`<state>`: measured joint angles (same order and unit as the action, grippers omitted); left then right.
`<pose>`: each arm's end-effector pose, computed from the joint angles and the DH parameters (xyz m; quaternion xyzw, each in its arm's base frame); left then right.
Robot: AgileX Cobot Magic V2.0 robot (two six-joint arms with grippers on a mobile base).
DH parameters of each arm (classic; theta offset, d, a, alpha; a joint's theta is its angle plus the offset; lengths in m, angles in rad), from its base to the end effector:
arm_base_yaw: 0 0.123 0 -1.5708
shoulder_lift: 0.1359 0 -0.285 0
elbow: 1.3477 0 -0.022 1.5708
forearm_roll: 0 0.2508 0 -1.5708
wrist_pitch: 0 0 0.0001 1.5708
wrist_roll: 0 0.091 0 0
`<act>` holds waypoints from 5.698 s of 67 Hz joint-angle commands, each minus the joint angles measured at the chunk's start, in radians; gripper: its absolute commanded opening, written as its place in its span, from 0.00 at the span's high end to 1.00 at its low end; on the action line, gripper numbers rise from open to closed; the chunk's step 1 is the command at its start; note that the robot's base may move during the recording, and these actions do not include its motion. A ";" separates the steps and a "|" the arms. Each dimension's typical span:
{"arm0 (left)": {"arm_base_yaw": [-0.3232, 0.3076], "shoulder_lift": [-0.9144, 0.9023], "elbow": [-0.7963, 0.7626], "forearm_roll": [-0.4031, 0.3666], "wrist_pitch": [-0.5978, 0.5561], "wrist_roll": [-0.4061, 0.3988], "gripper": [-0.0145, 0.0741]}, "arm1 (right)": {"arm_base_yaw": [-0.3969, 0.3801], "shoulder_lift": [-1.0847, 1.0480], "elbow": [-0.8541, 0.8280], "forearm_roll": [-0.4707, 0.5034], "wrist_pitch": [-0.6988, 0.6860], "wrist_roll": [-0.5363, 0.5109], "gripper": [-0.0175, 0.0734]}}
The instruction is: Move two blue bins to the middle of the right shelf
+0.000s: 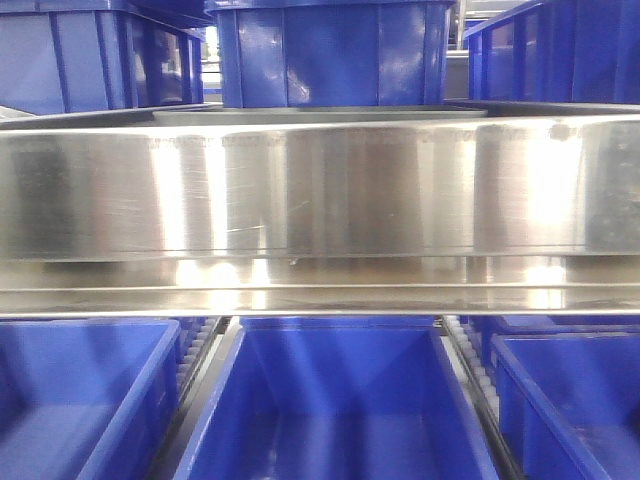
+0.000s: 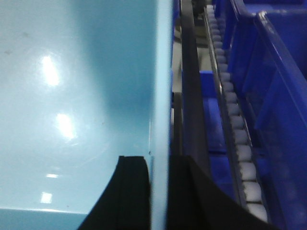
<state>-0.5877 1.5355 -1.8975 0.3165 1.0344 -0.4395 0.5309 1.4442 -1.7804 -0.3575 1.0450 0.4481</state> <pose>0.2791 -0.1567 0.4884 0.0713 0.8671 -0.0924 0.4843 0.2676 0.1252 0.4826 -0.0453 0.8742 0.0547 0.4804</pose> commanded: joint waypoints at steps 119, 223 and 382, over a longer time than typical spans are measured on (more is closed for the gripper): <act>-0.005 -0.013 -0.019 0.098 -0.074 -0.064 0.96 | 0.000 -0.013 -0.015 -0.029 -0.152 0.090 0.99; -0.005 -0.013 -0.019 0.098 -0.088 -0.064 0.96 | 0.000 -0.013 -0.015 -0.029 -0.156 0.091 0.99; -0.005 -0.013 -0.019 0.098 -0.088 -0.064 0.96 | 0.000 -0.013 -0.015 -0.029 -0.156 0.091 0.99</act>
<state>-0.5901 1.5355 -1.8987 0.4029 1.0116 -0.4970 0.5309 1.4522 -1.7804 -0.3544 0.9937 0.5417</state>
